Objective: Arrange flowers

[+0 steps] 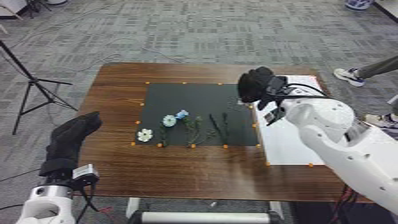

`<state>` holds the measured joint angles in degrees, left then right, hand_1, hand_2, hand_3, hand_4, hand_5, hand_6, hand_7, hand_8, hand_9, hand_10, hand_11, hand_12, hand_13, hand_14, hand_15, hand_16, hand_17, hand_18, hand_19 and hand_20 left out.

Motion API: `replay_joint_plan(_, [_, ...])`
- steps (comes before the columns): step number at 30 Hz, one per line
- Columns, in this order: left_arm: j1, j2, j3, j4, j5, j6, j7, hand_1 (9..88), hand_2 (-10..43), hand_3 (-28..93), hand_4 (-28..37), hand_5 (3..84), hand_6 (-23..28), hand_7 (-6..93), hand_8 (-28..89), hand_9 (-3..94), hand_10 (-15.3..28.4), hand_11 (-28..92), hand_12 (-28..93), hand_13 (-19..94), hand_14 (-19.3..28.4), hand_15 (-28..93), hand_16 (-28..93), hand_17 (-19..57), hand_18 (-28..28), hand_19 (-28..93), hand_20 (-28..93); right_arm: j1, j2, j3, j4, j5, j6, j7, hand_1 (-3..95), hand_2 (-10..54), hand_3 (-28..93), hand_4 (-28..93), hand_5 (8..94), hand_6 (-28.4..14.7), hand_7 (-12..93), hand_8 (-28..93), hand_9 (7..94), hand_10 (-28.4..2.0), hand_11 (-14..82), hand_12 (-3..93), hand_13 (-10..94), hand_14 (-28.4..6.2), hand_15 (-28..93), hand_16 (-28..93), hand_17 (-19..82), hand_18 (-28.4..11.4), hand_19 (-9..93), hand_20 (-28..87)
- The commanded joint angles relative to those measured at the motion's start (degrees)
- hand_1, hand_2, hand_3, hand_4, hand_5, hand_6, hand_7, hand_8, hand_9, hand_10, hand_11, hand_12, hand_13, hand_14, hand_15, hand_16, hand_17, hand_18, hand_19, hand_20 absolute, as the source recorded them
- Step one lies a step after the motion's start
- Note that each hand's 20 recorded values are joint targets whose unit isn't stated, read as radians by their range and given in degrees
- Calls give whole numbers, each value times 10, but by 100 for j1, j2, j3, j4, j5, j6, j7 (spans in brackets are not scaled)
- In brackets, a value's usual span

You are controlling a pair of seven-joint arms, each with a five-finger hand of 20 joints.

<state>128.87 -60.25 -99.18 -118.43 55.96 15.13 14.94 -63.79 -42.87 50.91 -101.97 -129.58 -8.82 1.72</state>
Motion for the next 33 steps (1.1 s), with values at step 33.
replay_joint_plan(33, [-58,33,44,12,18,-121,-120,263,16,710,-212,493,-4,189,-78,462,125,197,135,362,168,186,13,6,121,52,150,245,-2338,-436,1516,-378,-439,605,573,-95,646,-253,788,62,258,-2,895,-70,47,332,722,-82,543,394,287,-208,648,494])
